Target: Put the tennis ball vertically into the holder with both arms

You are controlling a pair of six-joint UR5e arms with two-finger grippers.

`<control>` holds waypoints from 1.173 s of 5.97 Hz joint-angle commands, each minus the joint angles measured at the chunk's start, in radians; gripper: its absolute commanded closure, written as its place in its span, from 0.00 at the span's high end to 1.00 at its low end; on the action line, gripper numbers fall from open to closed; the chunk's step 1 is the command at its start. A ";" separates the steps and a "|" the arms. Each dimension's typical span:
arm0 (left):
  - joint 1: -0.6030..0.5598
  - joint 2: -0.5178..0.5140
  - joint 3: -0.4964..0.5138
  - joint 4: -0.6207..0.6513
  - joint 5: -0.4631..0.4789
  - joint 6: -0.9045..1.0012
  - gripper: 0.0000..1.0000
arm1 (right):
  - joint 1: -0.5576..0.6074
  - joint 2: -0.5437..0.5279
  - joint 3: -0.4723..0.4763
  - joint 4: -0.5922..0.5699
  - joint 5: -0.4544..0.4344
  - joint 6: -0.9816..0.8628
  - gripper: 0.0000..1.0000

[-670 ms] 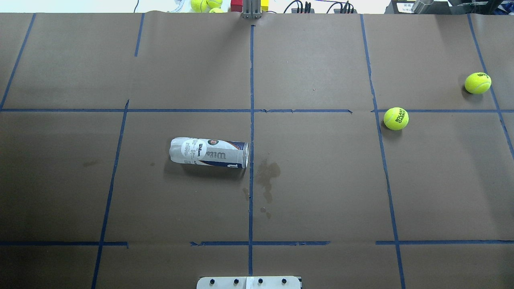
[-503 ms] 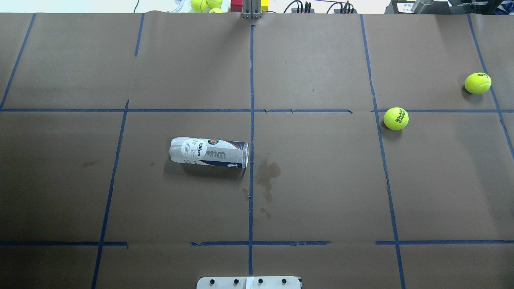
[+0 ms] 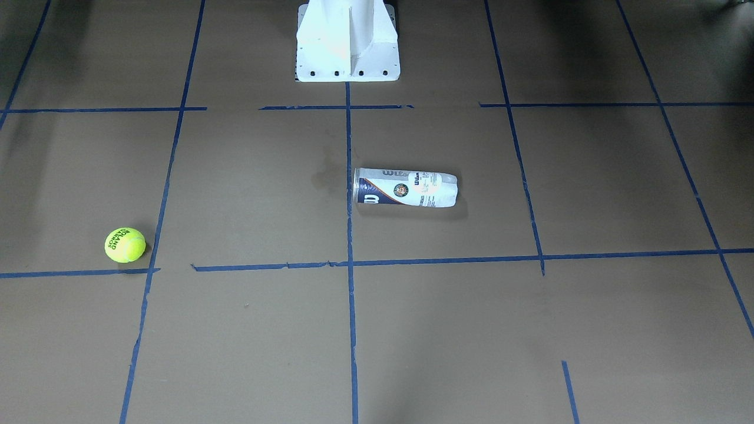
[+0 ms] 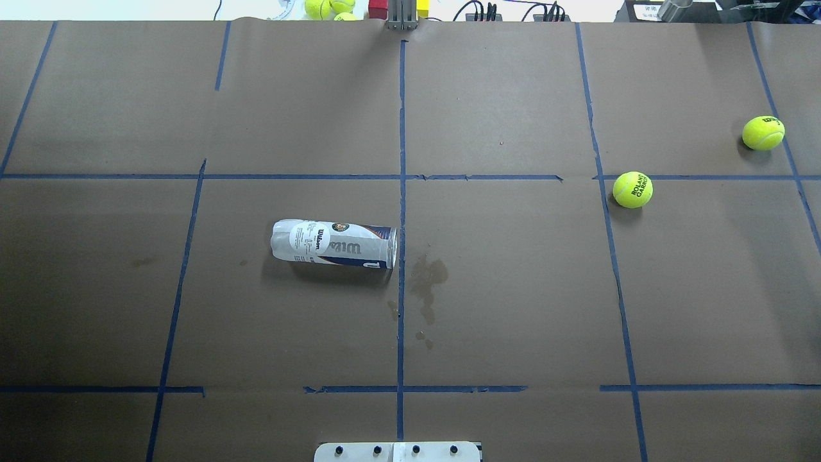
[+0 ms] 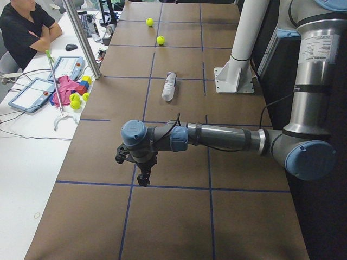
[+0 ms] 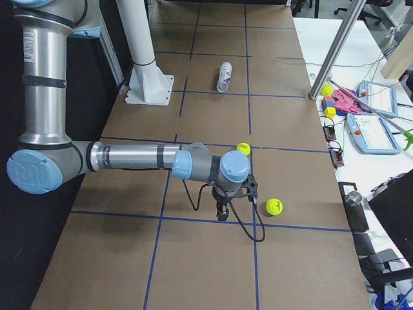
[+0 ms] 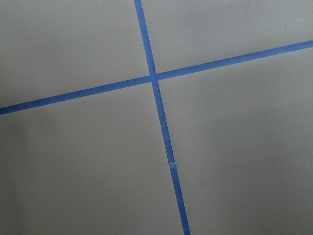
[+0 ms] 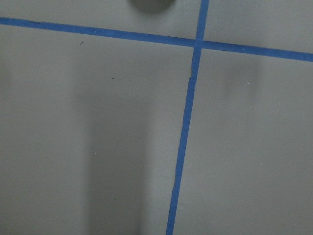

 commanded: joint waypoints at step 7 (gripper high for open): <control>0.147 -0.025 -0.031 -0.401 -0.195 -0.007 1.00 | -0.012 -0.012 -0.014 0.114 0.023 -0.016 1.00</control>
